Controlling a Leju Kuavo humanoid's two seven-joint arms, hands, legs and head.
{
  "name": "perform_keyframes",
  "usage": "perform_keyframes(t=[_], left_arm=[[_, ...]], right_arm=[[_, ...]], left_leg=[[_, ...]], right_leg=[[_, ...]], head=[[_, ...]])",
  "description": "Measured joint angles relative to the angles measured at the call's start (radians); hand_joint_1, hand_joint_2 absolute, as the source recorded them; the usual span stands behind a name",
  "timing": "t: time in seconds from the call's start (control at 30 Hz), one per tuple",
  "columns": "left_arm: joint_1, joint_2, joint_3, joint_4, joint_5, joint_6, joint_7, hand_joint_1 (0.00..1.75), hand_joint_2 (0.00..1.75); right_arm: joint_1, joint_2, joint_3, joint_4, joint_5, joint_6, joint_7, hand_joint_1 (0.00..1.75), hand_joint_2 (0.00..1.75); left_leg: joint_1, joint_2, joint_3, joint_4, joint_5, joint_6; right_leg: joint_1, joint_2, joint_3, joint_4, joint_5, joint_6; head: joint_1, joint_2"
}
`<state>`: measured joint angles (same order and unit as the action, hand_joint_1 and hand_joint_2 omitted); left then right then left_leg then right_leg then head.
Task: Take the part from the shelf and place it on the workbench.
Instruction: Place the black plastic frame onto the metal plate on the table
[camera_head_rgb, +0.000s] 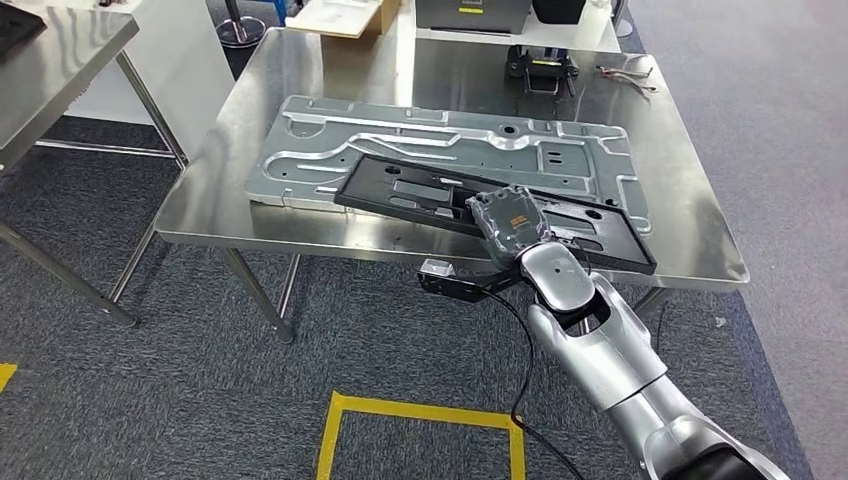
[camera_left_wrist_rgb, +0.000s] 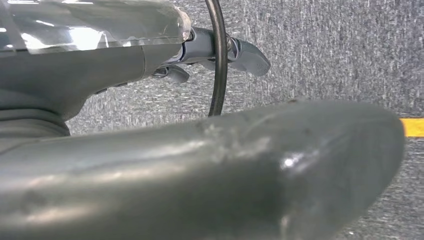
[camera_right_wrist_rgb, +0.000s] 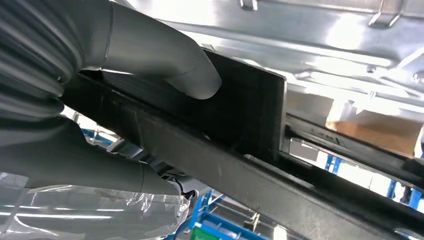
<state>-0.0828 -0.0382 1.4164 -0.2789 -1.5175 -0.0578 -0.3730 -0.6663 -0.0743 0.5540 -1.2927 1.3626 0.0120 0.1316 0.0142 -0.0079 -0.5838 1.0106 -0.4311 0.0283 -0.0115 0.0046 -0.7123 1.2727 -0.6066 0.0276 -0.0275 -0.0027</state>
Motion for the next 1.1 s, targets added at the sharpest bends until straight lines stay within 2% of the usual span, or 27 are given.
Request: perform_keyframes(t=[0.03, 0.1, 0.13, 0.17, 0.2, 0.27, 0.33, 0.37, 0.43, 0.47, 0.5, 0.53, 0.57, 0.6, 0.63, 0.67, 0.7, 0.77, 0.83, 0.87, 0.93, 0.97, 1.0, 1.03, 1.07, 1.1], left_arm=[[0.001, 0.0, 0.0, 0.0, 0.0, 0.0, 0.0, 0.0, 0.0], [0.001, -0.001, 0.0, 0.001, 0.0, -0.001, 0.001, 0.0, 0.0], [0.0, -0.002, 0.0, 0.002, 0.0, -0.001, 0.001, 0.0, 0.0], [-0.002, -0.002, -0.001, 0.003, 0.0, -0.002, 0.001, 0.0, 0.0], [-0.003, -0.003, -0.001, 0.004, 0.0, -0.002, 0.001, 0.0, 0.0], [-0.004, -0.001, -0.001, 0.004, 0.0, -0.004, 0.002, 0.0, 0.0], [-0.004, 0.0, -0.001, 0.005, 0.0, -0.006, 0.002, 0.0, 0.0], [-0.004, 0.0, -0.001, 0.006, 0.0, -0.006, 0.002, 0.0, 0.0], [-0.005, 0.002, -0.001, 0.006, 0.0, -0.006, 0.002, 0.0, 0.0], [-0.003, 0.002, -0.001, 0.007, 0.0, -0.006, 0.003, 0.0, 0.0], [-0.002, 0.003, -0.001, 0.007, 0.001, -0.007, 0.004, 0.0, 0.0], [0.0, 0.003, -0.001, 0.007, 0.002, -0.007, 0.005, 0.0, 0.0], [0.0, 0.003, -0.001, 0.007, 0.003, -0.007, 0.006, 0.0, 0.0], [0.001, 0.003, -0.001, 0.007, 0.003, -0.007, 0.006, 0.0, 0.0], [0.001, 0.004, -0.001, 0.007, 0.004, -0.007, 0.007, 0.0, 0.0], [0.001, 0.005, -0.001, 0.007, 0.005, -0.008, 0.008, 0.0, 0.0], [0.001, 0.006, -0.001, 0.007, 0.006, -0.008, 0.009, 0.0, 0.0], [0.001, 0.006, -0.001, 0.008, 0.008, -0.008, 0.01, 0.0, 0.0], [0.001, 0.006, -0.001, 0.008, 0.01, -0.008, 0.01, 0.0, 0.0], [0.0, 0.006, -0.001, 0.008, 0.01, -0.008, 0.01, 0.0, 0.0], [-0.002, 0.007, -0.001, 0.008, 0.01, -0.008, 0.01, 0.0, 0.0], [-0.002, 0.006, -0.001, 0.008, 0.011, -0.008, 0.011, 0.0, 0.0], [-0.002, 0.006, -0.001, 0.008, 0.011, -0.008, 0.011, 0.0, 0.0], [-0.001, 0.006, -0.001, 0.008, 0.011, -0.008, 0.012, 0.0, 0.0], [0.0, 0.006, -0.001, 0.008, 0.011, -0.008, 0.013, 0.0, 0.0], [0.001, 0.006, -0.001, 0.008, 0.012, -0.008, 0.014, 0.0, 0.0]], right_arm=[[0.0, -0.001, 0.002, 0.004, 0.0, 0.001, 0.0, 1.75, 1.75], [-0.002, -0.003, 0.004, 0.011, 0.0, 0.001, 0.0, 1.75, 1.75], [-0.003, -0.004, 0.005, 0.014, 0.0, 0.002, 0.0, 1.75, 1.75], [-0.005, -0.005, 0.006, 0.016, 0.0, 0.002, -0.001, 1.75, 1.75], [-0.007, -0.005, 0.007, 0.018, 0.0, 0.003, -0.002, 1.75, 1.75], [-0.008, -0.006, 0.008, 0.021, 0.0, 0.003, -0.003, 1.75, 1.75], [-0.01, -0.007, 0.009, 0.024, 0.0, 0.003, -0.002, 1.75, 1.75], [-0.01, -0.008, 0.009, 0.026, 0.0, 0.003, -0.001, 1.75, 1.75], [-0.008, -0.008, 0.009, 0.032, 0.0, 0.002, -0.002, 1.75, 1.75], [-0.005, -0.009, 0.01, 0.036, 0.0, 0.002, -0.002, 1.75, 1.75], [-0.002, -0.009, 0.01, 0.04, 0.0, 0.002, -0.003, 1.75, 1.75], [0.0, -0.009, 0.011, 0.044, -0.001, 0.002, -0.003, 1.75, 1.75], [0.002, -0.009, 0.011, 0.047, -0.001, 0.002, -0.003, 1.75, 1.75], [0.002, -0.01, 0.011, 0.051, -0.001, 0.002, -0.003, 1.75, 1.75], [0.002, -0.01, 0.011, 0.054, -0.001, 0.001, -0.003, 1.75, 1.75], [0.001, -0.01, 0.011, 0.058, -0.002, 0.0, -0.003, 1.75, 1.75], [0.001, -0.01, 0.011, 0.061, -0.003, -0.001, -0.003, 1.75, 1.75], [0.002, -0.01, 0.011, 0.065, -0.006, -0.003, -0.003, 1.75, 1.75], [0.001, -0.01, 0.01, 0.069, -0.007, -0.004, -0.002, 1.75, 1.75], [0.001, -0.01, 0.01, 0.072, -0.007, -0.006, -0.002, 1.75, 1.75], [0.003, -0.011, 0.01, 0.081, -0.008, -0.01, -0.002, 1.75, 1.75], [0.006, -0.011, 0.01, 0.087, -0.01, -0.011, -0.002, 1.75, 1.75], [0.01, -0.012, 0.01, 0.093, -0.011, -0.012, -0.002, 1.75, 1.75], [0.012, -0.012, 0.01, 0.098, -0.012, -0.013, -0.002, 1.75, 1.75], [0.014, -0.013, 0.01, 0.103, -0.014, -0.013, -0.001, 1.75, 1.75], [0.014, -0.014, 0.009, 0.107, -0.015, -0.014, -0.001, 1.75, 1.75]], left_leg=[[-0.003, -0.002, 0.014, 0.0, -0.01, 0.0], [-0.008, -0.003, 0.04, 0.0, -0.03, -0.002], [-0.01, -0.005, 0.049, -0.001, -0.038, -0.006], [-0.011, -0.006, 0.054, -0.004, -0.045, -0.01], [-0.012, -0.006, 0.058, -0.001, -0.046, -0.017], [-0.012, -0.006, 0.062, 0.012, -0.043, -0.028], [-0.011, -0.003, 0.038, 0.074, -0.05, -0.036], [-0.009, -0.001, 0.007, 0.128, -0.067, -0.04], [-0.006, 0.0, -0.073, 0.241, -0.12, -0.047], [-0.005, 0.0, -0.105, 0.272, -0.141, -0.05], [-0.004, 0.001, -0.12, 0.269, -0.144, -0.051], [-0.004, 0.001, -0.12, 0.235, -0.126, -0.052], [-0.004, 0.001, -0.106, 0.175, -0.084, -0.051], [-0.004, 0.001, -0.089, 0.106, -0.029, -0.048], [-0.006, 0.002, -0.075, 0.052, 0.008, -0.043], [-0.008, 0.002, -0.065, 0.015, 0.036, -0.037], [-0.01, 0.002, -0.061, -0.001, 0.047, -0.029], [-0.01, 0.001, -0.049, -0.006, 0.043, -0.015], [-0.006, 0.002, -0.033, -0.012, 0.039, -0.003], [-0.004, 0.002, -0.025, -0.014, 0.035, 0.001], [-0.004, 0.002, -0.014, -0.014, 0.022, 0.005], [-0.004, 0.001, -0.006, -0.014, 0.014, 0.004], [-0.004, 0.0, 0.003, -0.014, 0.005, 0.003], [-0.004, -0.001, 0.014, -0.014, -0.004, 0.002], [-0.004, -0.001, 0.028, -0.014, -0.014, 0.0], [-0.004, -0.001, 0.039, -0.014, -0.025, -0.003]], right_leg=[[0.002, 0.0, 0.003, -0.044, 0.029, -0.006], [0.012, 0.001, 0.033, -0.174, 0.139, -0.026], [0.017, 0.001, 0.047, -0.224, 0.181, -0.035], [0.021, 0.001, 0.054, -0.253, 0.21, -0.041], [0.023, 0.003, 0.058, -0.266, 0.217, -0.045], [0.019, 0.003, 0.078, -0.278, 0.214, -0.053], [0.013, 0.003, 0.105, -0.288, 0.206, -0.064], [0.013, 0.002, 0.115, -0.291, 0.201, -0.068], [0.014, 0.003, 0.129, -0.291, 0.186, -0.071], [0.014, 0.005, 0.137, -0.289, 0.178, -0.071], [0.014, 0.006, 0.146, -0.288, 0.169, -0.069], [0.014, 0.007, 0.156, -0.286, 0.159, -0.067], [0.014, 0.008, 0.167, -0.283, 0.148, -0.065], [0.015, 0.008, 0.177, -0.28, 0.137, -0.062], [0.016, 0.009, 0.184, -0.277, 0.127, -0.057], [0.017, 0.009, 0.188, -0.276, 0.119, -0.052], [0.018, 0.01, 0.191, -0.274, 0.114, -0.045], [0.019, 0.01, 0.189, -0.262, 0.113, -0.034], [0.017, 0.008, 0.159, -0.204, 0.115, -0.025], [0.015, 0.006, 0.126, -0.149, 0.106, -0.019], [0.009, 0.003, 0.039, -0.028, 0.059, -0.009], [0.006, 0.002, 0.003, 0.01, 0.034, -0.006], [0.004, 0.001, -0.02, 0.019, 0.023, -0.004], [0.003, 0.0, -0.025, -0.003, 0.034, -0.004], [0.003, 0.0, -0.014, -0.054, 0.068, -0.007], [0.004, -0.002, 0.006, -0.124, 0.123, -0.011]], head=[[0.0, 0.0], [0.0, 0.0], [0.0, 0.0], [0.0, 0.0], [0.0, 0.0], [0.001, 0.0], [0.001, 0.0], [0.0, 0.0], [0.0, 0.0], [0.0, 0.0], [0.0, 0.0], [0.0, 0.0], [0.0, 0.0], [0.0, 0.0], [0.0, 0.0], [0.001, 0.0], [0.001, 0.0], [0.001, 0.0], [0.001, 0.0], [0.001, 0.0], [0.001, 0.0], [0.001, 0.0], [0.001, 0.0], [0.001, 0.0], [0.001, 0.0], [0.001, 0.0]])
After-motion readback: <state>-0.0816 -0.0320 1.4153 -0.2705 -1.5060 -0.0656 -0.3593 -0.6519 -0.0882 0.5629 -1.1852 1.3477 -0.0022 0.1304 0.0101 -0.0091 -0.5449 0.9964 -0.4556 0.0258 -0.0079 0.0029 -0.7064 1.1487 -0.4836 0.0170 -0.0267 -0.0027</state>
